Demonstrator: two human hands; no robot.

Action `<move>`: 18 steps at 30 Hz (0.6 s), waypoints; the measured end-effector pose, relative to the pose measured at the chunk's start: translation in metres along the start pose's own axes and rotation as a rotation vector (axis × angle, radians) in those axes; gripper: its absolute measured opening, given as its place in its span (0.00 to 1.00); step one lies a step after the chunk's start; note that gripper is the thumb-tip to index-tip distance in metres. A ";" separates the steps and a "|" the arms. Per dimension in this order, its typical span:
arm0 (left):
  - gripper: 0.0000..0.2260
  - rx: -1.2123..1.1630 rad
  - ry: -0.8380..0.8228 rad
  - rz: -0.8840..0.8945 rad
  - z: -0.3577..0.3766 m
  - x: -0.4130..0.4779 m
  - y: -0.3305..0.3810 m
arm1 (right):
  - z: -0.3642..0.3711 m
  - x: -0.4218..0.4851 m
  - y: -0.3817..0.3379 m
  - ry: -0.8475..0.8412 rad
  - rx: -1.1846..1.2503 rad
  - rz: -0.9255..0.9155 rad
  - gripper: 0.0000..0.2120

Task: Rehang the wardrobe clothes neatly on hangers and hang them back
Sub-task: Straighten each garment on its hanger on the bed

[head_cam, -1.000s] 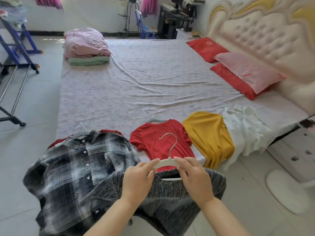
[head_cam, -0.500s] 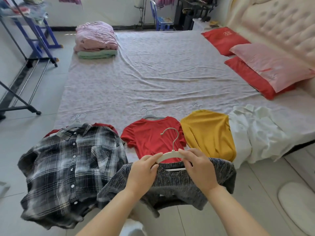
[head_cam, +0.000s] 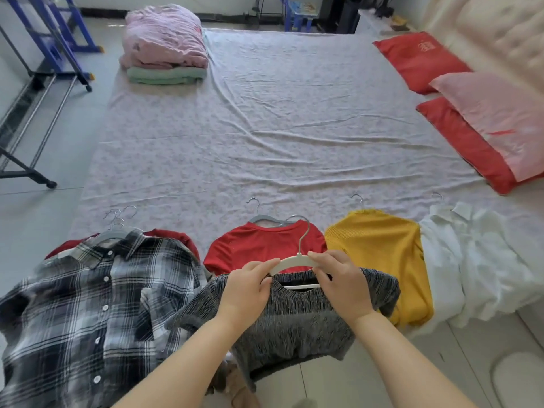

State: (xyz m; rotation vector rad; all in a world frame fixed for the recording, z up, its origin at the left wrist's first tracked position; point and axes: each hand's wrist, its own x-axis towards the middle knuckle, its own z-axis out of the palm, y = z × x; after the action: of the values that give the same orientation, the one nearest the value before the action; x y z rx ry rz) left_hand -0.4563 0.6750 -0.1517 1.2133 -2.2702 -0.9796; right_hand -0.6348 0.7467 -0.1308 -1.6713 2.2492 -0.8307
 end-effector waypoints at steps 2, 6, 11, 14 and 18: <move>0.18 0.009 -0.001 -0.015 -0.004 0.022 -0.006 | 0.006 0.023 0.002 -0.019 0.013 0.015 0.15; 0.19 -0.003 0.007 -0.063 -0.006 0.058 -0.017 | 0.020 0.066 0.010 -0.060 0.050 0.041 0.15; 0.20 0.048 -0.029 -0.163 0.003 0.095 -0.039 | 0.049 0.110 0.029 -0.140 0.076 0.061 0.15; 0.20 0.068 -0.053 -0.232 0.011 0.115 -0.054 | 0.068 0.136 0.041 -0.221 0.096 0.057 0.15; 0.19 0.074 -0.027 -0.332 0.022 0.145 -0.072 | 0.097 0.169 0.058 -0.271 0.101 0.062 0.15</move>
State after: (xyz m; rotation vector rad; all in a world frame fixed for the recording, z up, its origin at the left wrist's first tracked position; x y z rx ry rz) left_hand -0.5094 0.5350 -0.2181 1.6568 -2.1839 -1.0367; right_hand -0.6900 0.5707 -0.2157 -1.5565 2.0301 -0.6481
